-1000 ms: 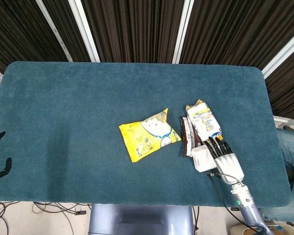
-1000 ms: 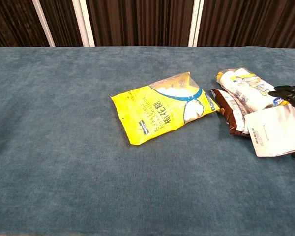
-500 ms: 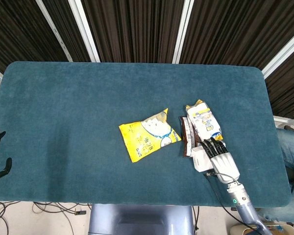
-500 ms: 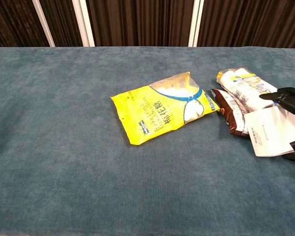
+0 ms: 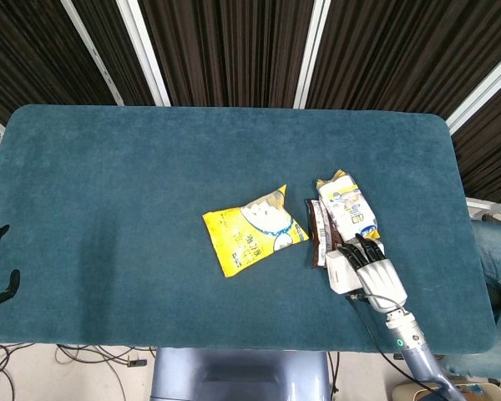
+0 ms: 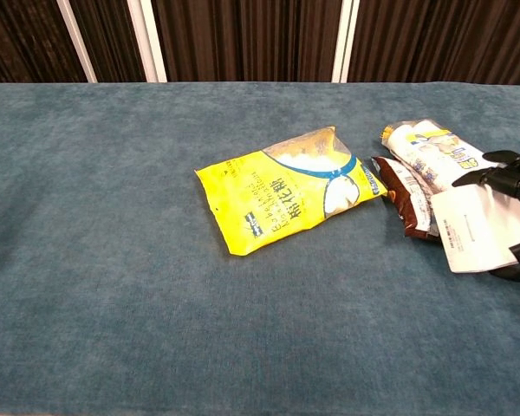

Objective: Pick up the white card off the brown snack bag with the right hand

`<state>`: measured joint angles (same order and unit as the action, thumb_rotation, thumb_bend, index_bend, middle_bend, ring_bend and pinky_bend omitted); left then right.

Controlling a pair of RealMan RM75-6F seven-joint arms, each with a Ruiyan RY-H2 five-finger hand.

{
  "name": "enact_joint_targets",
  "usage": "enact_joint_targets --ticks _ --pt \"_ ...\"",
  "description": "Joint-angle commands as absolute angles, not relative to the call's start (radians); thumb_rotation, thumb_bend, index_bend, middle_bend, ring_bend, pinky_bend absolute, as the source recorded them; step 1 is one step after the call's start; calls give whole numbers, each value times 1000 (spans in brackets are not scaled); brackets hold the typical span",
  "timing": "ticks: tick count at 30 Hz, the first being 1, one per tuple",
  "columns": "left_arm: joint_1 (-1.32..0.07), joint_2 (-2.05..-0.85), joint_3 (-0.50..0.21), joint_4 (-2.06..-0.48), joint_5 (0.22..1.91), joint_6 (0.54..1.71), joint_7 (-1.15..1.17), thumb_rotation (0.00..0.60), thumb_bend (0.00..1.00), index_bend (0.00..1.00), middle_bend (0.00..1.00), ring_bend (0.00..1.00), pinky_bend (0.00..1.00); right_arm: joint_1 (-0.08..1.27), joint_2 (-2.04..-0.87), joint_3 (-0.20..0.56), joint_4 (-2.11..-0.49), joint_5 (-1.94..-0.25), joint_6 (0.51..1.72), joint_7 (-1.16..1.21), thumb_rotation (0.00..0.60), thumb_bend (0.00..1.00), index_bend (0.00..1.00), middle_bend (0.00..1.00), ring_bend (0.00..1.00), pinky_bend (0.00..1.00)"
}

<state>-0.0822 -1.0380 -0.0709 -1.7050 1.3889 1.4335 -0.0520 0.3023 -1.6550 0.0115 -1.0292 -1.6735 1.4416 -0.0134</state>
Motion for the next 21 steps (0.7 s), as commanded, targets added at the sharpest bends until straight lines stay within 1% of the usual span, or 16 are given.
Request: enact_joint_targets --ticks 1,5,9,13,14,16,21 --pt "-83 -1036 -71 -1709 1389 1433 -49 600 469 10 0 30 11 302 -1619 14 -1079 -1690 1478 6 600 254 231 265 0 158" --pt "-82 -1034 -71 -1713 1387 1433 -48 600 469 10 0 30 10 299 -1556 19 -1166 -1713 1524 -9 600 256 235 266 0 158" --pt "-83 -1033 -70 -1715 1388 1432 -47 600 469 10 0 30 10 299 -1469 20 -1296 -1737 1553 -3 600 257 235 266 0 158" --pt "-82 -1035 -70 -1712 1389 1433 -47 600 469 10 0 30 11 304 -1359 31 -1439 -1772 1587 -7 600 256 235 266 0 158" --pt "-81 -1035 -70 -1712 1389 1434 -49 600 469 10 0 30 11 310 -1306 48 -1498 -1798 1620 -2 600 256 235 266 0 158" --pt "-81 -1035 -69 -1711 1390 1434 -49 600 469 10 0 30 11 313 -1229 48 -1578 -1806 1610 1 600 257 235 266 0 158" --pt "-82 -1034 -70 -1713 1388 1433 -49 600 469 10 0 30 10 309 -1152 50 -1661 -1812 1605 -11 600 256 235 266 0 158"
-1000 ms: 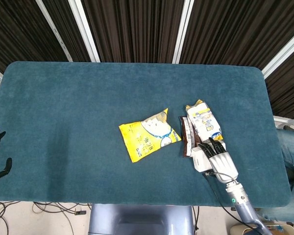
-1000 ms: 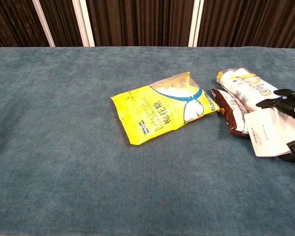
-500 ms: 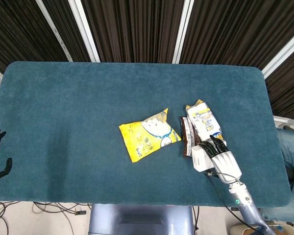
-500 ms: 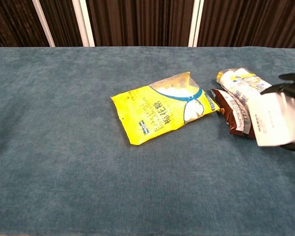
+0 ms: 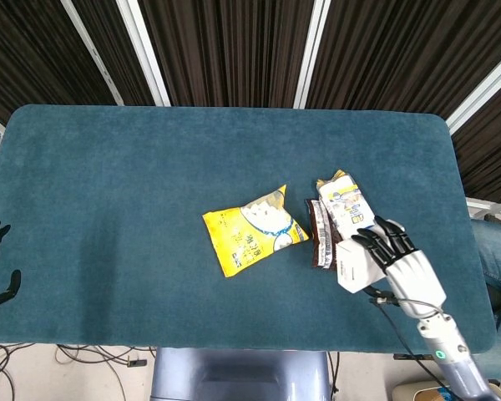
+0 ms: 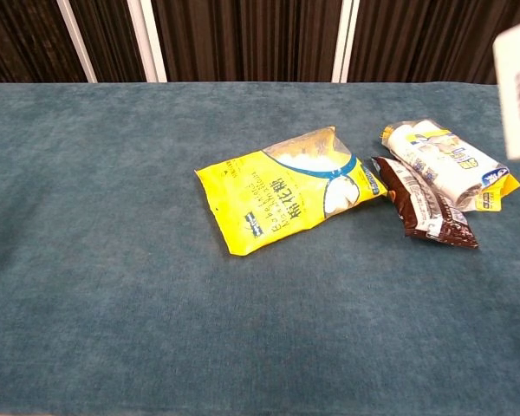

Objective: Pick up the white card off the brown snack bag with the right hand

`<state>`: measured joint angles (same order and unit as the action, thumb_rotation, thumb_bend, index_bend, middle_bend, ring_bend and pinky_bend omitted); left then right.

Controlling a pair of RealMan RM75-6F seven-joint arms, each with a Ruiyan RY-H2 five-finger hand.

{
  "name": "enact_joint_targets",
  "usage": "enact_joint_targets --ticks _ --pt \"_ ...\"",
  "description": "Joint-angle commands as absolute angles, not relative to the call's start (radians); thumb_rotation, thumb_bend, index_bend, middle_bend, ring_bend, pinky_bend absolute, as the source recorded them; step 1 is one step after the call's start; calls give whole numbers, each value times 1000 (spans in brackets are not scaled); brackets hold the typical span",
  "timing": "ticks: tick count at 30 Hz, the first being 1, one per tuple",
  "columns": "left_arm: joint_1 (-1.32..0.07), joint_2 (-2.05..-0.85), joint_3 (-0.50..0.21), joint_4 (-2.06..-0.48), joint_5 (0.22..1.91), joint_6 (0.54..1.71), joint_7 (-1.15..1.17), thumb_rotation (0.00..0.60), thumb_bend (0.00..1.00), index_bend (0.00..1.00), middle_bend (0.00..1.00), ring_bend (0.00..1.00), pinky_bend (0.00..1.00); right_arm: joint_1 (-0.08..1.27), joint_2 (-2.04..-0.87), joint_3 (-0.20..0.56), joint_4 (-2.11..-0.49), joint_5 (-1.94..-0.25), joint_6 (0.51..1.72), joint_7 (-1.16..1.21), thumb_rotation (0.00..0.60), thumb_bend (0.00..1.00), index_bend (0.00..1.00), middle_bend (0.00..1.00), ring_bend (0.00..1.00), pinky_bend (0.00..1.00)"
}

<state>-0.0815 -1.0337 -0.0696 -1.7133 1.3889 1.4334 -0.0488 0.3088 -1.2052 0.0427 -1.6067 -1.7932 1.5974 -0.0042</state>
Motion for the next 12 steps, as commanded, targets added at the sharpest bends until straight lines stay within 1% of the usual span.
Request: enact_joint_targets --ticks 1,6,12 --pt "-83 -1033 -71 -1714 1388 1433 -48 600 469 10 0 30 10 308 -1140 50 -1673 -1815 1605 -15 600 256 235 267 0 158" --pt "-82 -1034 -69 -1713 1389 1431 -46 600 469 10 0 30 11 301 -1098 51 -1720 -1826 1606 -27 600 256 235 267 0 158" --pt "-81 -1035 -70 -1713 1389 1435 -47 600 469 10 0 30 11 292 -1079 65 -1744 -1827 1626 -17 600 256 235 268 0 158"
